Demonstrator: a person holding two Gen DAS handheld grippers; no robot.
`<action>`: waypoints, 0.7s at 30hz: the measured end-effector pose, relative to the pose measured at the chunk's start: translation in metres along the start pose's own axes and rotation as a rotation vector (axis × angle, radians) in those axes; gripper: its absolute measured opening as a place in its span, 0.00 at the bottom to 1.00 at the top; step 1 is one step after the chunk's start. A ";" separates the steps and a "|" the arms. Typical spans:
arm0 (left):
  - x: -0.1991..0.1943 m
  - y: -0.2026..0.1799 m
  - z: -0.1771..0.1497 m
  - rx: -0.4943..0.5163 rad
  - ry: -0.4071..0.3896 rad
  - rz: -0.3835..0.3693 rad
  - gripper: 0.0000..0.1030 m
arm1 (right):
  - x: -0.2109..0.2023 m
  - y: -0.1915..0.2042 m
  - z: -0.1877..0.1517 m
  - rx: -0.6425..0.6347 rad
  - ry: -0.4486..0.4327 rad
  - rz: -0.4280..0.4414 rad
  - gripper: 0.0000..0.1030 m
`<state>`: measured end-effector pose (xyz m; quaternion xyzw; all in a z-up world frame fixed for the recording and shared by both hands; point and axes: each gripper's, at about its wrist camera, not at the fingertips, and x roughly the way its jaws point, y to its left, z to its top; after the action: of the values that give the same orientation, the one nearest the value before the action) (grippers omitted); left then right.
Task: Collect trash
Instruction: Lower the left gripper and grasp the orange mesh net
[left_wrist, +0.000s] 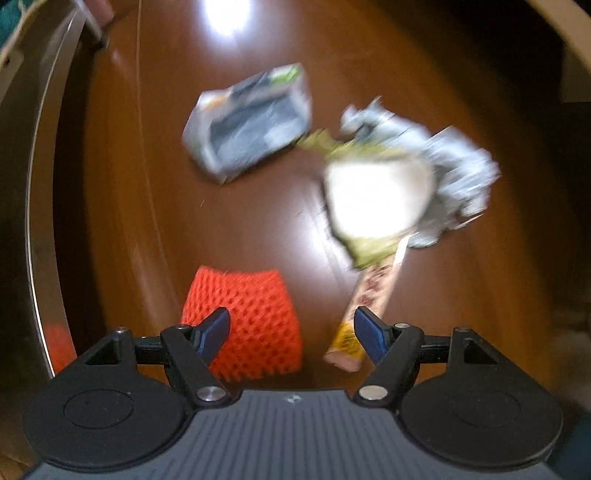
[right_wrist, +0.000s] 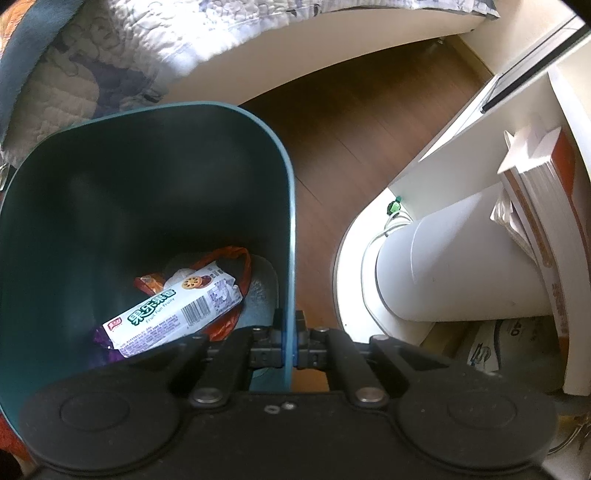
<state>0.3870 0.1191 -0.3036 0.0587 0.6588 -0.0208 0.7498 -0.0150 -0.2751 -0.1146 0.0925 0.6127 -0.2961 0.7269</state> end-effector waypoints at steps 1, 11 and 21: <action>0.006 0.003 -0.001 -0.005 0.011 0.013 0.71 | 0.000 0.001 0.001 -0.004 0.000 -0.001 0.02; 0.045 0.014 -0.011 -0.011 0.073 0.013 0.68 | 0.002 0.002 -0.003 0.002 0.012 -0.011 0.02; 0.022 0.003 -0.018 -0.003 0.008 -0.035 0.11 | 0.001 0.003 -0.006 0.008 0.005 -0.010 0.02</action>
<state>0.3722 0.1250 -0.3279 0.0463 0.6628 -0.0329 0.7466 -0.0180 -0.2696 -0.1176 0.0929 0.6137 -0.3018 0.7236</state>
